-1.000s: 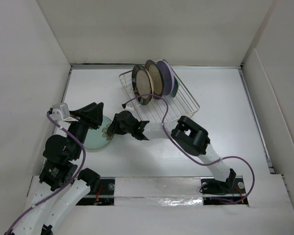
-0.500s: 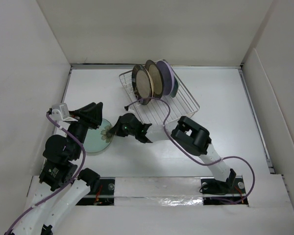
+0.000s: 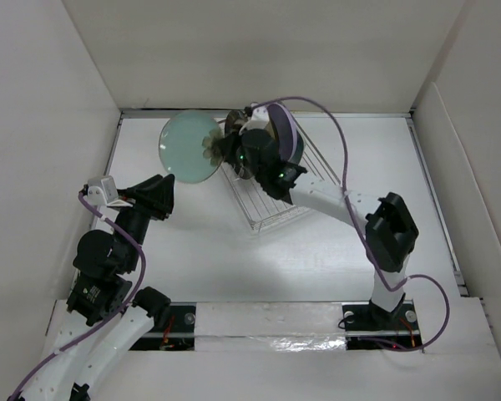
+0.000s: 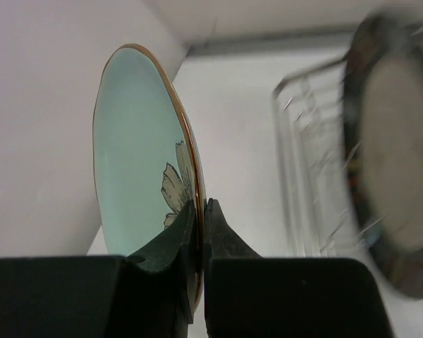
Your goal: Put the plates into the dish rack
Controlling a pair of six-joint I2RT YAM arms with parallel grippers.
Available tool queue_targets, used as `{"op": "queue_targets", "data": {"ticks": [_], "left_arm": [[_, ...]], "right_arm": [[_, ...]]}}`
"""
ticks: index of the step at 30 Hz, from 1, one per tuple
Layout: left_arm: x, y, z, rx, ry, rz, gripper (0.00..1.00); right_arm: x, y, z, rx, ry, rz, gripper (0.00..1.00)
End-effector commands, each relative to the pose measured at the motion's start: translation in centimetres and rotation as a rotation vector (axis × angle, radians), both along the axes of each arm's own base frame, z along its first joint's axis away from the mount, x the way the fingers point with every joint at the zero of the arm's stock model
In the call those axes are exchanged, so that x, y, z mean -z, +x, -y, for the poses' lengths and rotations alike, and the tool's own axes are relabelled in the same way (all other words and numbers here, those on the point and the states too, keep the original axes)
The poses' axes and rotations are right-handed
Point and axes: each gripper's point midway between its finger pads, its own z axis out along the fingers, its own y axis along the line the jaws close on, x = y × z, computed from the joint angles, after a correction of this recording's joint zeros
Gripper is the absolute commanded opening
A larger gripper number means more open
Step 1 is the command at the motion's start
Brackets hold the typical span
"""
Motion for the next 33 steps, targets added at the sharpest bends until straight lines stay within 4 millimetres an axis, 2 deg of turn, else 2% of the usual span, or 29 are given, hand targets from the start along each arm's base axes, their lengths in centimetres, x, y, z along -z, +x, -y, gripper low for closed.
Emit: {"op": "queue_targets", "data": {"ticks": [1, 3, 6, 8, 11, 14, 18, 25, 27, 33], "left_arm": [[-0.8, 0.1, 0.4, 0.011, 0.003, 0.027, 0.35], [-0.6, 0.3, 0.4, 0.011, 0.007, 0.02, 0.35], [-0.3, 0.5, 0.6, 0.014, 0.014, 0.012, 0.35], [-0.2, 0.7, 0.9, 0.02, 0.019, 0.004, 0.35], [0.0, 0.9, 1.0, 0.02, 0.024, -0.002, 0.35], [0.1, 1.1, 1.2, 0.023, 0.028, -0.008, 0.35], [0.2, 1.2, 1.3, 0.028, 0.03, -0.012, 0.35], [0.2, 1.2, 1.3, 0.026, 0.031, -0.012, 0.36], [0.3, 1.2, 1.3, 0.026, 0.033, -0.015, 0.36], [0.3, 1.2, 1.3, 0.027, 0.035, -0.014, 0.36]], "right_arm": [[-11.3, 3.4, 5.7, 0.239, 0.015, 0.248, 0.0], [-11.9, 5.1, 8.5, 0.336, -0.084, 0.283, 0.0], [-13.1, 6.5, 10.5, 0.435, -0.203, 0.31, 0.0], [-14.4, 6.8, 11.7, 0.493, -0.28, 0.343, 0.0], [-14.7, 7.3, 13.1, 0.561, -0.381, 0.365, 0.0], [-14.7, 7.5, 13.5, 0.586, -0.439, 0.382, 0.0], [-13.7, 7.5, 12.6, 0.584, -0.527, 0.403, 0.0], [-9.8, 8.3, 10.1, 0.529, -0.629, 0.398, 0.0], [-8.5, 8.0, 8.8, 0.503, -0.663, 0.402, 0.0], [-6.4, 8.0, 7.8, 0.477, -0.71, 0.397, 0.0]]}}
